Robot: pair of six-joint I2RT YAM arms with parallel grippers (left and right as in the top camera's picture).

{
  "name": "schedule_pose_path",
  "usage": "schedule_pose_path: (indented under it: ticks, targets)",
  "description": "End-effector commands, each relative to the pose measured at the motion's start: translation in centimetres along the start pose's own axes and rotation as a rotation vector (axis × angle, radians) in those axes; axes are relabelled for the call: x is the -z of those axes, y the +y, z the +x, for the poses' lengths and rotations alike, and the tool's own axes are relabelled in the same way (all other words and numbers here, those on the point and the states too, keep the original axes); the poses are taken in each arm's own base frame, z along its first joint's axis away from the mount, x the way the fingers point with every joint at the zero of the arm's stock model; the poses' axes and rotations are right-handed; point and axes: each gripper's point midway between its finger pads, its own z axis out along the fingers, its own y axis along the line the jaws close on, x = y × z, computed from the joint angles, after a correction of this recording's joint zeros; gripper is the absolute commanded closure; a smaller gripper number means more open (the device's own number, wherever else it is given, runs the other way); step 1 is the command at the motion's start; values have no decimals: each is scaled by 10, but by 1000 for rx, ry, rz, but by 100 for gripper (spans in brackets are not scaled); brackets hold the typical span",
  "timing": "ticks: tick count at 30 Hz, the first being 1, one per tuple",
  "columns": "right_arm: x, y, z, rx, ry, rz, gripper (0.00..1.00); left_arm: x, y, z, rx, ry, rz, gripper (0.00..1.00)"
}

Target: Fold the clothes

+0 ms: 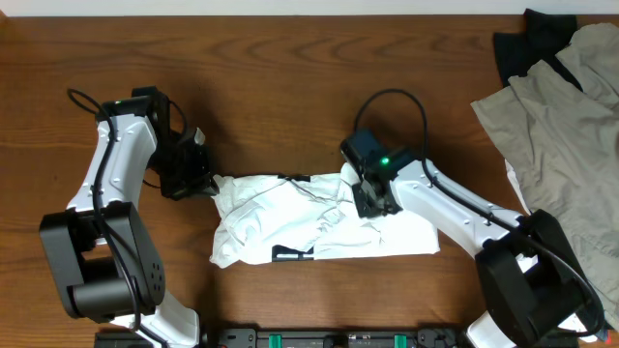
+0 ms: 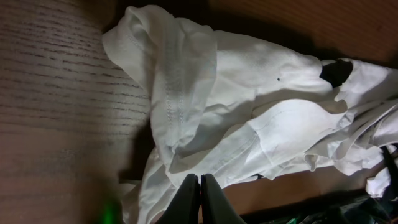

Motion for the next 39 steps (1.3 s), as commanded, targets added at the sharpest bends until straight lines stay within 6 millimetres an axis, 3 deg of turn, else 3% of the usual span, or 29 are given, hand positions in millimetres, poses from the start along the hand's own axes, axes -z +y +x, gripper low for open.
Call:
schedule_pose_path:
  ticks: [1, 6, 17, 22, 28, 31, 35, 39]
  targets:
    - [-6, 21, 18, 69, 66, -117, 77, 9, -5, -4, -9, -33, 11, 93]
    - [2, 52, 29, 229, 102, -296, 79, 9, -5, -4, -10, -33, 11, 94]
    - [16, 80, 41, 423, 112, -502, 77, 9, -5, -4, -9, -33, 11, 94]
    - [20, 69, 15, 392, 44, -434, 78, 9, -5, -4, -9, -33, 11, 94]
    - [47, 49, -44, 294, -120, -311, 77, 9, -5, -4, -9, -33, 11, 94]
    - [56, 37, -65, 236, -178, -242, 77, 9, -5, -3, -10, -32, 11, 93]
    - [53, 28, -70, 202, -186, -211, 79, 9, -5, -4, -9, -33, 11, 93]
    - [44, 24, -59, 189, -148, -201, 80, 9, -5, -4, -9, -33, 11, 93]
